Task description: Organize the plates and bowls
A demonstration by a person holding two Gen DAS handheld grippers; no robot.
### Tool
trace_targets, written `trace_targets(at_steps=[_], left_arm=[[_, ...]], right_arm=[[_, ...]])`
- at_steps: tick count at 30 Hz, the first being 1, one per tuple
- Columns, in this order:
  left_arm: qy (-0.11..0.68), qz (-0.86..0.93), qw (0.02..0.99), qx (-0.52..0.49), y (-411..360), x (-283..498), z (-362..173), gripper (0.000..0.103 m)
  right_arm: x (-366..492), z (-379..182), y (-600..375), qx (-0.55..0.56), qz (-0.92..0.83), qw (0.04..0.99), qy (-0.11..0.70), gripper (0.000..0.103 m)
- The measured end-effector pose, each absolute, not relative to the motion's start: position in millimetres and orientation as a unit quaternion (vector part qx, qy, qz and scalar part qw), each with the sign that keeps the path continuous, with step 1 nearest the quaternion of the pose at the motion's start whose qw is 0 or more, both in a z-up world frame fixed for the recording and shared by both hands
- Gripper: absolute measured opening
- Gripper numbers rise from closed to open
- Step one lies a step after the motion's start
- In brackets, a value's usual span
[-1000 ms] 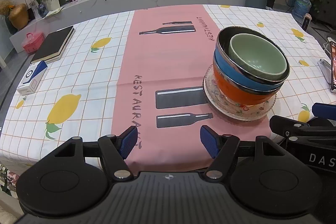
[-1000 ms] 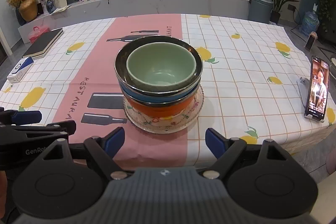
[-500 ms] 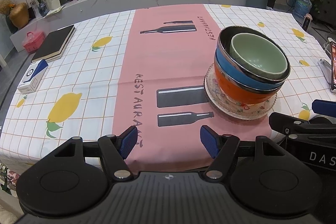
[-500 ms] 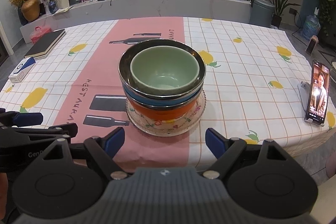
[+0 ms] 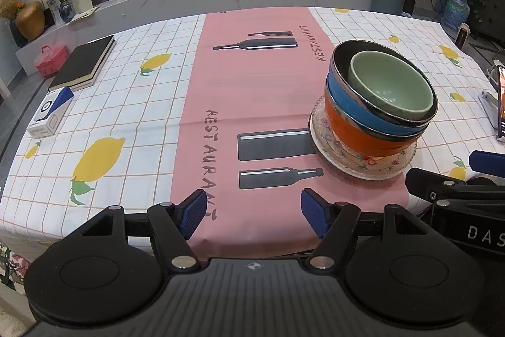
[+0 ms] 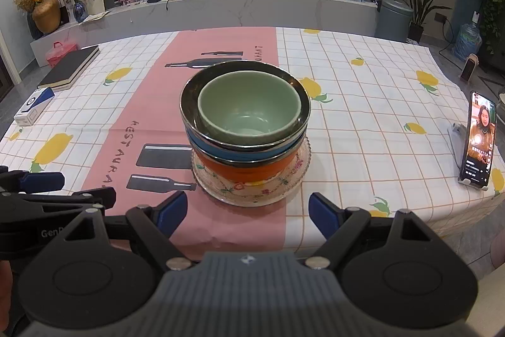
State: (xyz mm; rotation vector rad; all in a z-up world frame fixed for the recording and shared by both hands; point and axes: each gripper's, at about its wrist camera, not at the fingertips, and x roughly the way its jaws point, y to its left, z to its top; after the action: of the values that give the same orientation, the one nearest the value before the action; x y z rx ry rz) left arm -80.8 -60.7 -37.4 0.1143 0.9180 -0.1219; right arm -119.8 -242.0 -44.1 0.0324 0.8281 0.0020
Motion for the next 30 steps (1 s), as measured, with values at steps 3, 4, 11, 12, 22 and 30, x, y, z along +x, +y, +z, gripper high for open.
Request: trace_targets(at_steps=[3,4,11,12,22,30], left_arm=[[0.442,-0.057,0.894,0.054,-59.7,-81.4,-37.3,0.08],[0.442,-0.056,0.894,0.055,-59.6,-81.4,-37.4,0.08],[0.439,-0.054,0.895,0.05,-57.3,-82.7,-36.5,0.08],[0.44,-0.054,0.895,0.049,-57.5,-82.8,-36.4,0.08],[0.438,-0.054,0.896,0.05,-58.2,-83.3,-36.8,0.08],[0.441,-0.053,0.895,0.049,-57.4,-82.8,-37.3,0.08]], right_arm=[[-120.0,-44.0,-241.5,0.015,0.003,0.915,0.402,0.083],[-120.1,-43.9,-241.1,0.014,0.003,0.916,0.402,0.083],[-120.4,-43.7,-239.5,0.014,0.005,0.915,0.403,0.083],[-120.5,-43.9,-239.4,0.014,0.005,0.915,0.403,0.083],[-119.9,-44.9,-239.3,0.015,0.006,0.914,0.405,0.083],[-117.5,-48.8,-237.9,0.015,0.008,0.912,0.41,0.083]])
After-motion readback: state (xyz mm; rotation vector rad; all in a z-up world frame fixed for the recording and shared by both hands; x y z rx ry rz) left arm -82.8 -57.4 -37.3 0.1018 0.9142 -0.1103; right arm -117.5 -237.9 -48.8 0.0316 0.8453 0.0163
